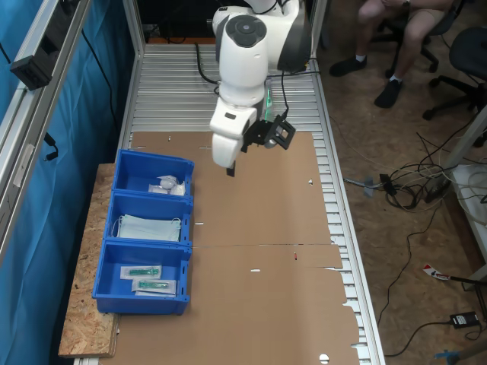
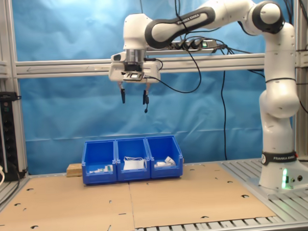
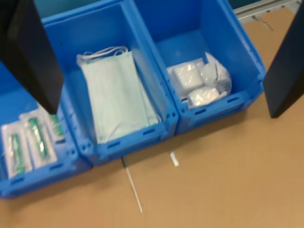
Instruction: Pick and place sorting task of medical equipment.
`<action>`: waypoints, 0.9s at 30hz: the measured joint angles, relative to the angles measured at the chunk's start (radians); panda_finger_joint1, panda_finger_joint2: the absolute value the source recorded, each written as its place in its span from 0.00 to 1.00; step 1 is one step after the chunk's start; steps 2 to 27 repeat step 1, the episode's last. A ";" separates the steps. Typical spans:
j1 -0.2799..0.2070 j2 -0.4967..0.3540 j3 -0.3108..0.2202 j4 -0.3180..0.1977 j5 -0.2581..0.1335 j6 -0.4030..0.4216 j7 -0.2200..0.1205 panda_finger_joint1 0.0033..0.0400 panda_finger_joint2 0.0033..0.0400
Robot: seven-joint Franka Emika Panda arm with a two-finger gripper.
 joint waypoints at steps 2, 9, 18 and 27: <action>0.013 -0.001 0.004 0.005 0.000 -0.002 0.000 1.00 1.00; 0.013 -0.001 0.004 0.005 0.000 -0.002 0.000 1.00 1.00; 0.013 -0.001 0.004 0.005 0.000 -0.002 0.000 1.00 1.00; 0.013 -0.001 0.004 0.005 0.000 -0.002 0.000 1.00 1.00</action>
